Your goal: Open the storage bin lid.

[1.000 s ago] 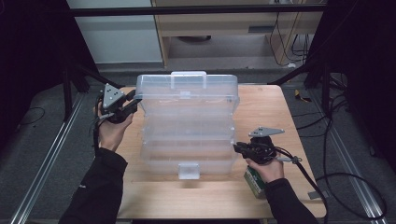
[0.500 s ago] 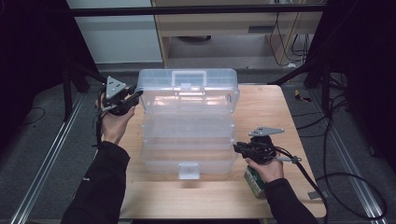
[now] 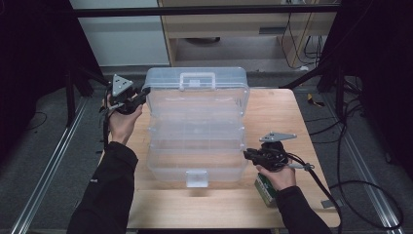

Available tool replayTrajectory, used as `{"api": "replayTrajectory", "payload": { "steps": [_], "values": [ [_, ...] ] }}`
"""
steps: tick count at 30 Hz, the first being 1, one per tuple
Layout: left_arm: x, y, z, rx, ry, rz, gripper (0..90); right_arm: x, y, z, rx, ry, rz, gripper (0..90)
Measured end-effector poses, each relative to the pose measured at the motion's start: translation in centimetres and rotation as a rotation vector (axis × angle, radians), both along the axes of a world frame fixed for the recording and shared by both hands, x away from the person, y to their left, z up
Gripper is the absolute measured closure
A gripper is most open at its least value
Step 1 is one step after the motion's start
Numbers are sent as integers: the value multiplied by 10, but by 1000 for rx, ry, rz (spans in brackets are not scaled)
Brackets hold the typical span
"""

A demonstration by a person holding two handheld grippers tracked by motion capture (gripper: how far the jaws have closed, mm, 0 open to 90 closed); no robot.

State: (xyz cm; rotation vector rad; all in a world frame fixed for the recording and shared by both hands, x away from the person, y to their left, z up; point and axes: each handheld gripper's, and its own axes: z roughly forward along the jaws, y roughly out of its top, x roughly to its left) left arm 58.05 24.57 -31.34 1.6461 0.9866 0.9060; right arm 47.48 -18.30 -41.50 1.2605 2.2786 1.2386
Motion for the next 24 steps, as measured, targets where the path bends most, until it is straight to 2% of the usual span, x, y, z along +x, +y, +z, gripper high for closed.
{"api": "replayTrajectory", "payload": {
  "steps": [2, 3, 9, 24],
  "values": [
    [2, -2, 1, 41, -12, 18, 771, 0, 0, 0, 0, 0, -1, 772],
    [4, -4, 1, 48, -13, 24, 778, 0, 0, 0, 0, 0, -1, 772],
    [11, -4, 1, 22, -3, 33, 789, 0, 0, 0, -3, 2, 0, 771],
    [31, -9, -1, 4, 4, 70, 816, 1, 0, 0, -1, 5, -2, 761]
  ]
}}
